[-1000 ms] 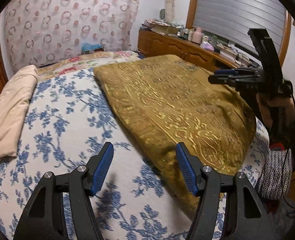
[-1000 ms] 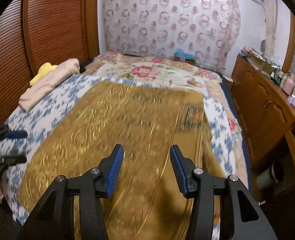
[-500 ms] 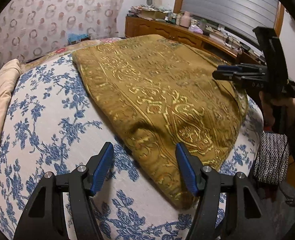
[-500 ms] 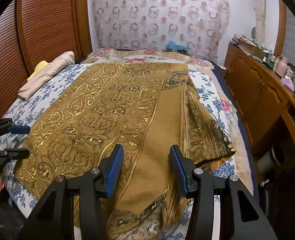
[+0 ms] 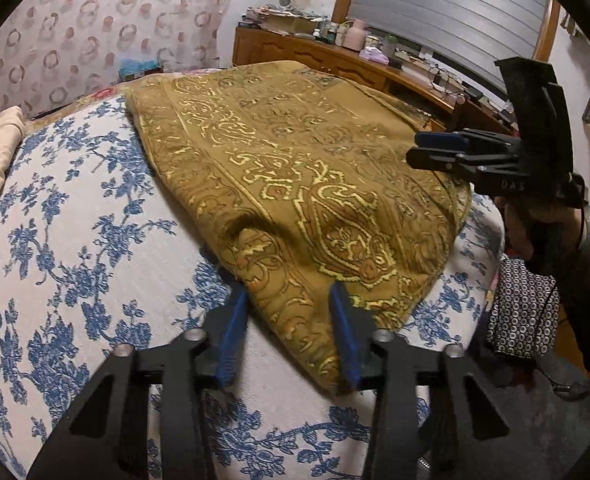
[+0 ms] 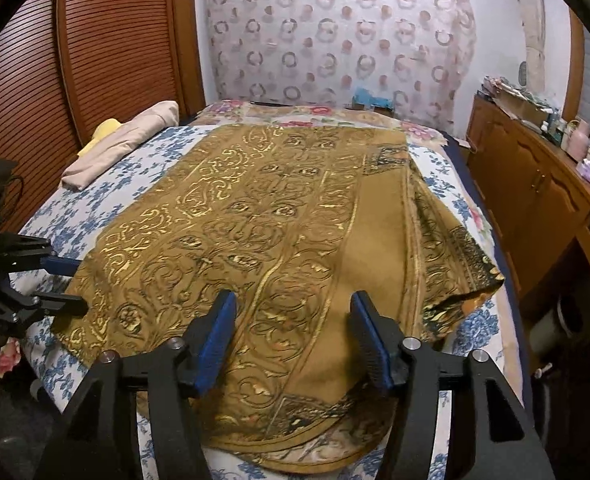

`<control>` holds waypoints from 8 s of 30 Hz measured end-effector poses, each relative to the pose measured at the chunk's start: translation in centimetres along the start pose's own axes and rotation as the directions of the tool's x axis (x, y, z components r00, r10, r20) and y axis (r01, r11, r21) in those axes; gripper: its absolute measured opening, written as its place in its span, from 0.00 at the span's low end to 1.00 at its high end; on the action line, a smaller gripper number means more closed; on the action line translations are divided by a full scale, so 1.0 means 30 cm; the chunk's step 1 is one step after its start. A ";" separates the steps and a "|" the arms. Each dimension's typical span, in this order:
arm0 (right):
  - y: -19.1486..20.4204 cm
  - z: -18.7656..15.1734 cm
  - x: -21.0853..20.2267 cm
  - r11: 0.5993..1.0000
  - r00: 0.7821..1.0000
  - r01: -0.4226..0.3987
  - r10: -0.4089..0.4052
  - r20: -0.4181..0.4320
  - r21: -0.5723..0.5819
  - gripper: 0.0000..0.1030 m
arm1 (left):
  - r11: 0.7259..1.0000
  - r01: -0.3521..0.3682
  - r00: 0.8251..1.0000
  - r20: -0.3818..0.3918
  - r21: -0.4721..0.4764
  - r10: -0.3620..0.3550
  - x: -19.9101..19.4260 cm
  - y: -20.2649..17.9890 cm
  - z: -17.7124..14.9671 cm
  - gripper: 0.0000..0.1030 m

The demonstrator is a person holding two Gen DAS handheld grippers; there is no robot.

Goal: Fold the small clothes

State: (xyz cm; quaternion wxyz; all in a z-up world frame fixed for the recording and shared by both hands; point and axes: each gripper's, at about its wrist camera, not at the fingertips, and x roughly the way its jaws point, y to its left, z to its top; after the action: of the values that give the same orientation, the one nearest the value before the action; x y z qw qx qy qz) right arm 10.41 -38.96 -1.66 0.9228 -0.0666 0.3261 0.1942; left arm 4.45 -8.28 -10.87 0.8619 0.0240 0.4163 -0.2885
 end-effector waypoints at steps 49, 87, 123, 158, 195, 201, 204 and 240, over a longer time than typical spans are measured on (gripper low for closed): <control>0.046 0.096 -0.046 0.987 0.999 -0.020 0.025 0.030 -0.157 0.07 | 0.996 -0.080 0.972 0.221 -0.032 0.085 -0.094 0.084 0.382 0.06; -0.049 0.727 0.523 0.991 0.998 0.022 -0.014 0.056 -0.133 0.59 | 0.965 -0.206 0.969 0.103 -0.161 0.224 0.138 0.477 0.546 0.41; -0.017 0.515 0.357 0.982 0.993 0.013 -0.036 -0.116 -0.189 0.63 | 0.952 -0.240 0.969 0.009 -0.188 0.246 0.291 0.568 0.576 0.41; -0.184 0.510 0.385 0.992 0.991 0.128 -0.127 -0.051 0.015 0.68 | 0.953 -0.203 0.979 -0.024 -0.224 0.203 0.352 0.609 0.595 0.41; -0.161 0.542 0.393 0.998 0.996 -0.055 0.056 0.074 -0.013 0.14 | 0.980 -0.044 0.977 0.197 -0.196 0.083 0.029 0.510 0.566 0.08; 0.010 0.609 0.377 0.985 0.985 -0.099 0.117 0.124 -0.140 0.14 | 0.963 -0.094 0.939 0.298 -0.252 0.169 -0.175 0.573 0.490 0.08; 0.100 0.667 0.387 0.972 0.976 -0.133 0.163 0.147 -0.195 0.14 | 0.949 -0.133 0.912 0.339 -0.288 0.230 -0.280 0.609 0.445 0.08; 1.077 1.158 1.206 0.839 0.939 -0.297 0.343 0.021 -0.456 0.44 | 0.643 -0.454 0.791 0.052 -0.617 0.609 -0.435 1.005 -0.091 0.18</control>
State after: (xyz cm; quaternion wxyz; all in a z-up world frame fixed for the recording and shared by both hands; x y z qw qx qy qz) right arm 43.18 10.68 2.80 0.8525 -0.2110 0.2321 0.4182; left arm 11.77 23.82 -9.11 0.9195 -0.1518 0.3424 0.1189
